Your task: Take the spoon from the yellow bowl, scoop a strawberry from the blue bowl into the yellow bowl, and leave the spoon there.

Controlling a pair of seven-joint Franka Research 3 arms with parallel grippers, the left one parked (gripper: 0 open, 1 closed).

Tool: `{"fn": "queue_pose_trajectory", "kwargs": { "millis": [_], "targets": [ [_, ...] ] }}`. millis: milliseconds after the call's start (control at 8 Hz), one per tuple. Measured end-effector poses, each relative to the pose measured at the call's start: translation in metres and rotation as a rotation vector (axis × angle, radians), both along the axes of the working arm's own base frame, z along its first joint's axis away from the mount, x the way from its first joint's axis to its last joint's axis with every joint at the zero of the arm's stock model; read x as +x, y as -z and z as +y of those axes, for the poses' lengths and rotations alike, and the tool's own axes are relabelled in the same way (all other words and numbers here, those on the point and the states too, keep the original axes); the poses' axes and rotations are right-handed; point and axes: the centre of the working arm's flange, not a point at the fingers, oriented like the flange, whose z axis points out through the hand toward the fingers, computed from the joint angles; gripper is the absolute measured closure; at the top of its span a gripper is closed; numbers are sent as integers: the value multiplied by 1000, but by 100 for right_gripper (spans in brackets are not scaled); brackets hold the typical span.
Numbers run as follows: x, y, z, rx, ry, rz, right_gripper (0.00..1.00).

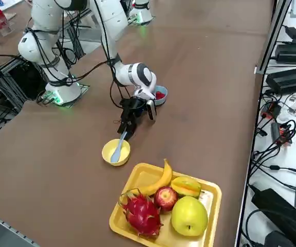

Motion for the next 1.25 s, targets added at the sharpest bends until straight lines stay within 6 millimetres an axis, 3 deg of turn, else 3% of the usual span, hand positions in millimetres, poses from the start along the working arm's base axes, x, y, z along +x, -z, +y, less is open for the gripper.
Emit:
{"fn": "queue_pose_trajectory", "kwargs": {
  "millis": [1250],
  "targets": [
    [-4,5,3,1,15,10,39]
  ]
}}
